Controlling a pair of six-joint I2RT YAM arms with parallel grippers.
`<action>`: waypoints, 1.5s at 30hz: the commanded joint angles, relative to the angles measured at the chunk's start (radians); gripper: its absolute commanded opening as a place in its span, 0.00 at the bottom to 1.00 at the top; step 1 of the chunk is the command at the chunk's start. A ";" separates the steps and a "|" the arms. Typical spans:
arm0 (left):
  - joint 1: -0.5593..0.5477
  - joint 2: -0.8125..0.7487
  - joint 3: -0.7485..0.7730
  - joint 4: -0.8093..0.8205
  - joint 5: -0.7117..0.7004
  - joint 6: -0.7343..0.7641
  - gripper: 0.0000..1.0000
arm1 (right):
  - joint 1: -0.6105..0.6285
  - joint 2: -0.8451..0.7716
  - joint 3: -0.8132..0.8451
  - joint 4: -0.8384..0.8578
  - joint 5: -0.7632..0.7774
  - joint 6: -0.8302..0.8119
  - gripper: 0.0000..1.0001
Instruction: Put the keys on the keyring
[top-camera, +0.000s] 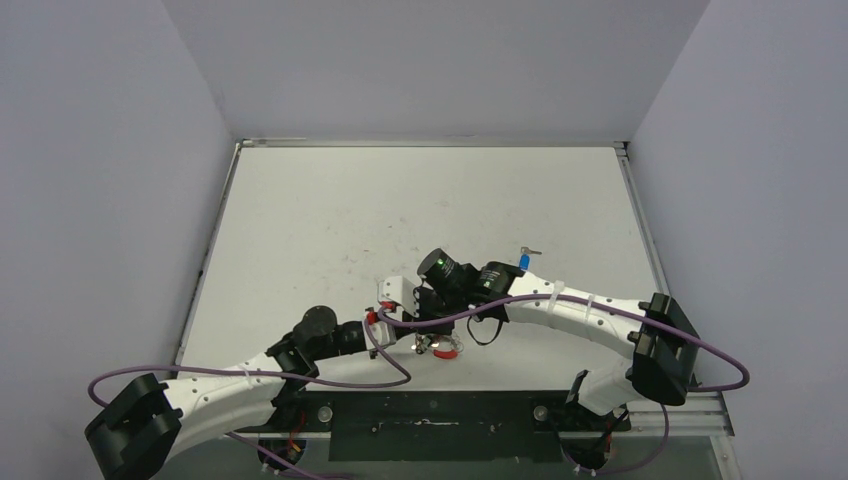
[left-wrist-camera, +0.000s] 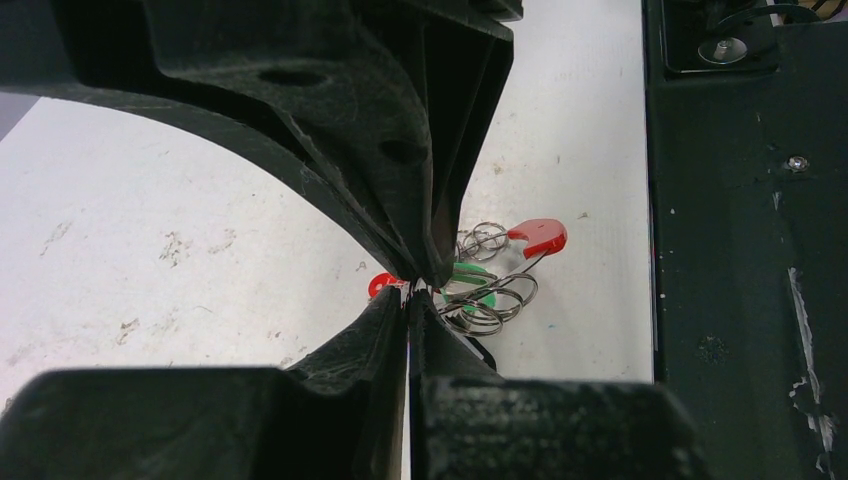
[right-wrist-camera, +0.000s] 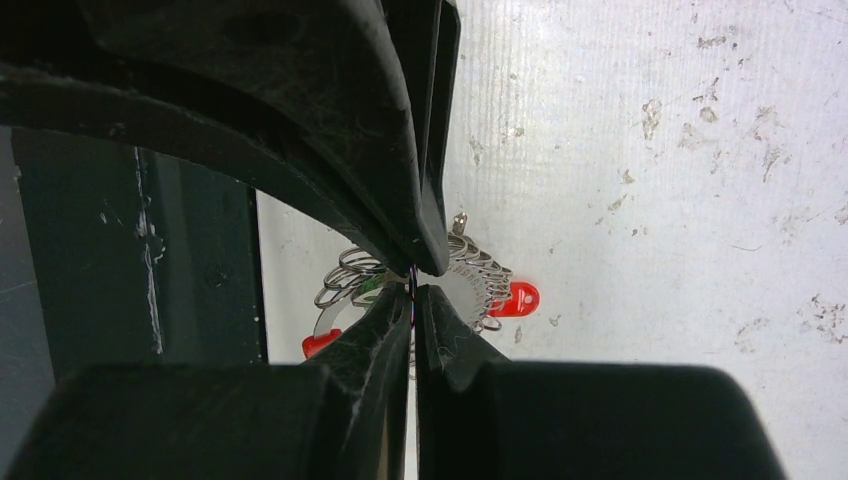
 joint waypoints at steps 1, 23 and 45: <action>0.000 0.005 0.048 0.040 0.013 0.000 0.00 | 0.013 -0.036 0.007 0.052 -0.002 0.006 0.00; 0.000 0.025 -0.012 0.229 -0.029 -0.146 0.00 | -0.163 -0.239 -0.203 0.318 -0.261 0.079 0.36; 0.000 -0.037 -0.055 0.280 -0.015 -0.108 0.00 | -0.163 -0.204 -0.233 0.331 -0.266 0.111 0.10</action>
